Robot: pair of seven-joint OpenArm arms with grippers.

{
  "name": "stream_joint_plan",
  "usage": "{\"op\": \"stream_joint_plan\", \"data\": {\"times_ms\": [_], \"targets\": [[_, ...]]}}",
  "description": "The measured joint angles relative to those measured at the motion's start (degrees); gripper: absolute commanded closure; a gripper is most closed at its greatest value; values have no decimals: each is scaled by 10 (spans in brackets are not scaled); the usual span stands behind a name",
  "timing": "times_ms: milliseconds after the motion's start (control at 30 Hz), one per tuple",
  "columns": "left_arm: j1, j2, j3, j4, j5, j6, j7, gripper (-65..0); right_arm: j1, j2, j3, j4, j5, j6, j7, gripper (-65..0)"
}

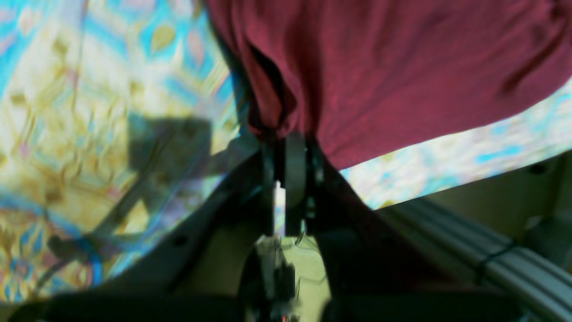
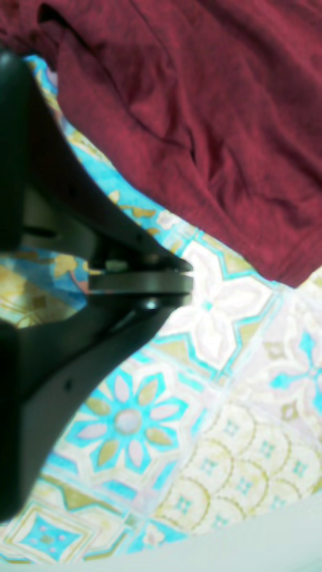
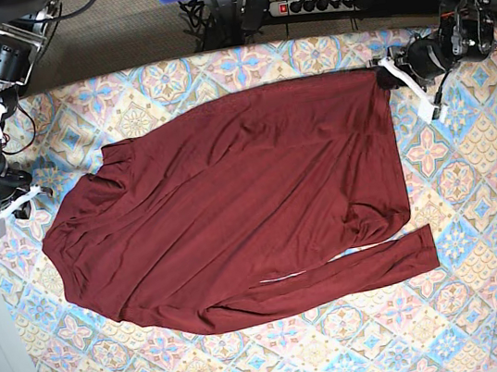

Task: Layout the t-shirt on the table in an organized manner, then fold the t-shirt properly
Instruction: 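Release the shirt and move the left gripper along the shirt side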

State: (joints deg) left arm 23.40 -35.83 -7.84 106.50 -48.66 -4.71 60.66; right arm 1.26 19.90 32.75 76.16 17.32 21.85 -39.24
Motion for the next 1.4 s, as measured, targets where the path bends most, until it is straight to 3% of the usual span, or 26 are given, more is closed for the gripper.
{"op": "stream_joint_plan", "data": {"times_ms": [267,400,533,633,833,900,1100,1267,1400], "targets": [[-3,-14,22,0,-5,0,-2,-170,2,0,-2,0,0,-2,0,0],[-51,-8,-18,-7,-32,0,-2,-226,2,0,-3,1,0,0,0,0],[-104,26,-114,-27,-34,2,1,-240,1,0,-3,1,0,-2,-1,0],[-169,53,-127,-64,-21,-2,2,-240,2,-1,-5,2,1,1,-2,0],[-360,99,-58,-296,89,-2,-13,-240,3,0,-3,2,-2,-4,-3,0],[-401,121,-24,-353,112,0,-62,-240,3,-2,-5,3,0,0,-2,0],[-437,139,71,-430,158,3,-142,-241,0,0,-4,3,-2,-4,-4,0],[-439,147,77,-473,164,4,-183,-241,2,0,-4,3,-2,-4,-3,0],[-437,143,76,-473,164,4,-184,-241,2,-1,-4,3,-2,-4,-3,0]]}}
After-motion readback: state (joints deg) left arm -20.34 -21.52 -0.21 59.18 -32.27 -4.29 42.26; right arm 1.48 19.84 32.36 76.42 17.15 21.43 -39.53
